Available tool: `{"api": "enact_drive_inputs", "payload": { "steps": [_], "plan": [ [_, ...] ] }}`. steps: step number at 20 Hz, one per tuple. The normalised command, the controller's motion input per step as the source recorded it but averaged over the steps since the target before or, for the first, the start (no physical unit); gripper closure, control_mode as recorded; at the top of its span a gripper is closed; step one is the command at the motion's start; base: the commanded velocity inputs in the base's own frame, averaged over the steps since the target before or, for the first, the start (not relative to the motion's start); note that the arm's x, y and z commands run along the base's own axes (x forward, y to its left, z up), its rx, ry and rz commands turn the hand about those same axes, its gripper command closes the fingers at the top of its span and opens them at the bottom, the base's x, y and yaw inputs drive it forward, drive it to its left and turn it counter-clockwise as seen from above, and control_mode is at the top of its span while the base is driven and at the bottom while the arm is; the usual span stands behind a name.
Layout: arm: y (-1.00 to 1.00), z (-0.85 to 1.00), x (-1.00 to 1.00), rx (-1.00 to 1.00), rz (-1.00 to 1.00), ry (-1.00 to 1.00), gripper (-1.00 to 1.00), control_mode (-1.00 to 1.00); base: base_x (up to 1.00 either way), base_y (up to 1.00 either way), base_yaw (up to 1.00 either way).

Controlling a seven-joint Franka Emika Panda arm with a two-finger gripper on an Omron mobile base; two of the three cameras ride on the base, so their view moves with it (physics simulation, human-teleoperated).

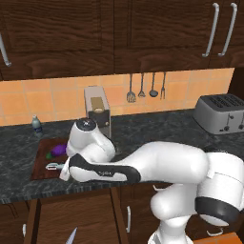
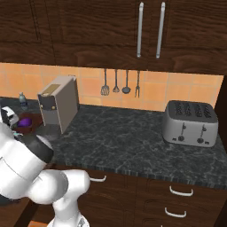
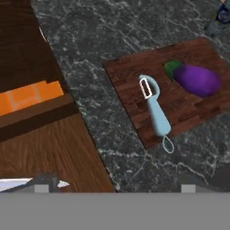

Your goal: Place the appropriate cutting tool for cutting the eggplant skin on the cutting board.

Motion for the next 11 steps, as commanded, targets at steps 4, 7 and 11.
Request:
{"api": "enact_drive_inputs", "payload": {
  "steps": [4, 7, 11],
  "plan": [
    [-1.00, 0.69, -1.00, 0.00, -0.25, 0.13, -1.00, -1.00, 0.00, 0.00, 0.00],
    [-1.00, 0.47, -1.00, 0.01, -0.24, 0.12, -1.00, -1.00, 0.00, 0.00, 0.00],
    [-1.00, 0.38, -1.00, 0.01, -0.20, 0.12, -1.00, -1.00, 0.00, 0.00, 0.00]
  ]
}}
